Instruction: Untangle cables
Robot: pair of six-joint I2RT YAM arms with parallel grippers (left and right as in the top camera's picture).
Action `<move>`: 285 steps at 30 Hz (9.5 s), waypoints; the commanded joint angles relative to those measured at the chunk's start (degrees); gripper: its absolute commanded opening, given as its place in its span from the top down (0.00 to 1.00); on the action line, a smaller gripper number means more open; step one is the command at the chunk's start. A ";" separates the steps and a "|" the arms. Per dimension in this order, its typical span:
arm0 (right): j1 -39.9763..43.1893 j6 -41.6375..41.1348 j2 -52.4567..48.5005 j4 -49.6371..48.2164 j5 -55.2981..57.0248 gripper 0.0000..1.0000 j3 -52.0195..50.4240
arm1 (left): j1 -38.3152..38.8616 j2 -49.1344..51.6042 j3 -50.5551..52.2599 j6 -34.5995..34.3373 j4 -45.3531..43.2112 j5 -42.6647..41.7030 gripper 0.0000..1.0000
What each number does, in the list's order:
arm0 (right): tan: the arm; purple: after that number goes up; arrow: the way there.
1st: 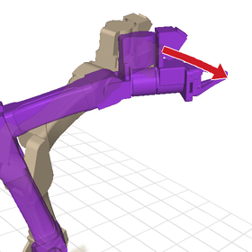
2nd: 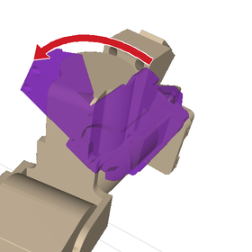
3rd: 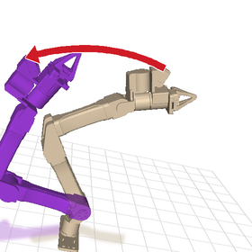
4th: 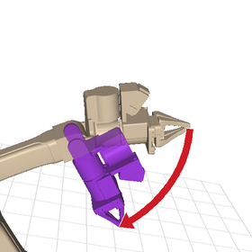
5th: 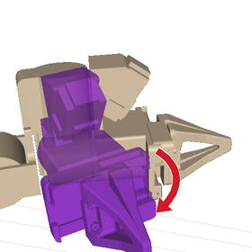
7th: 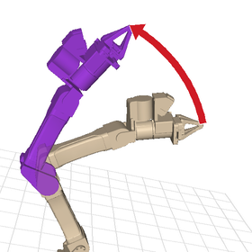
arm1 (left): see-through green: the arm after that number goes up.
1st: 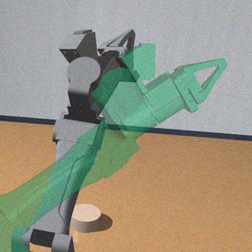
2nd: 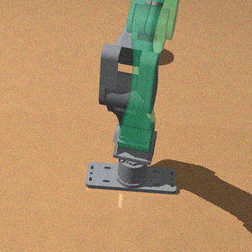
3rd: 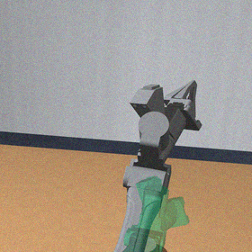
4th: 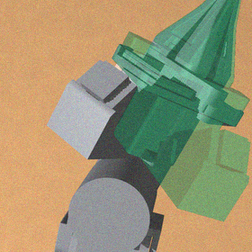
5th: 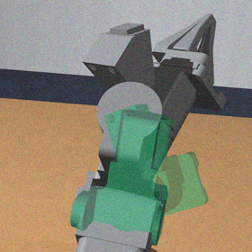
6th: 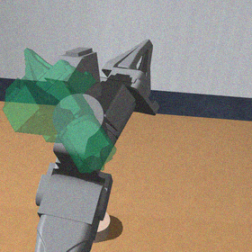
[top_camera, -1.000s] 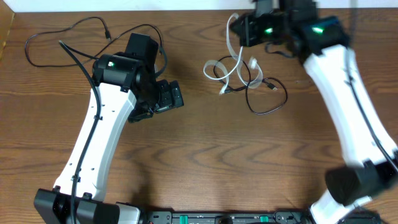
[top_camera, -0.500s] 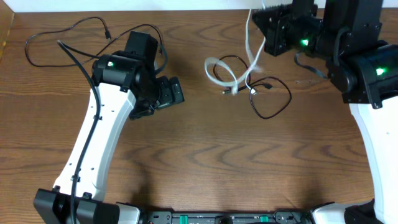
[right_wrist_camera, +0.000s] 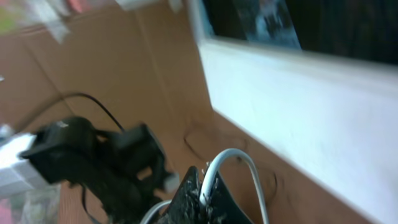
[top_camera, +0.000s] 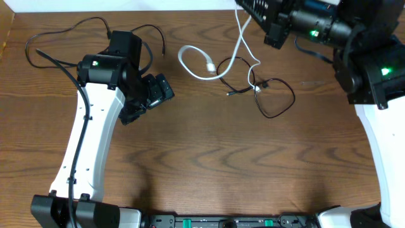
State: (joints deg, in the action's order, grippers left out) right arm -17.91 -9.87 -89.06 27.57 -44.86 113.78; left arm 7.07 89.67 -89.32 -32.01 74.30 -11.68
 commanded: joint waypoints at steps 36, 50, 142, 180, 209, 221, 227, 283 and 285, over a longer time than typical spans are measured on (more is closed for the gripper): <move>11.54 6.95 -3.58 12.96 -8.17 0.99 0.48 | -0.15 -0.20 -0.02 0.20 1.49 0.37 0.00; 11.54 -13.64 -5.29 3.80 -20.87 0.99 0.48 | -0.52 -0.20 -0.04 -2.16 0.31 -2.29 0.00; 1.09 -13.31 -5.31 6.27 -30.53 0.99 0.48 | 5.88 -0.24 -0.04 40.94 -38.21 -57.31 0.76; 18.18 5.57 -5.60 45.97 14.75 0.01 0.07 | 4.52 -5.46 -0.07 -4.28 -70.71 -44.98 0.93; -6.54 7.74 -5.79 20.65 27.91 0.05 -39.80 | 9.03 -6.45 -0.26 3.43 -47.34 -10.75 0.93; -13.42 -0.94 -5.79 13.35 42.75 0.51 -43.52 | 9.03 -6.45 -0.26 3.45 -45.90 -10.75 0.92; -13.05 -0.59 -5.79 13.38 43.43 0.46 -43.54 | 9.03 -6.45 -0.26 3.48 -44.85 -10.75 0.93; -20.02 -13.84 -3.76 21.79 41.13 0.99 -46.86 | 8.98 -6.14 -0.26 4.31 -39.80 0.57 0.93; -19.91 -17.73 -6.10 20.26 45.42 0.99 -46.97 | 8.98 -6.14 -0.26 4.28 -39.58 0.52 0.92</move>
State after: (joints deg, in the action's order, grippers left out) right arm -37.71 -21.45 -92.64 49.47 -5.43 67.33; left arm 15.99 83.74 -89.27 -28.47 34.50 -11.66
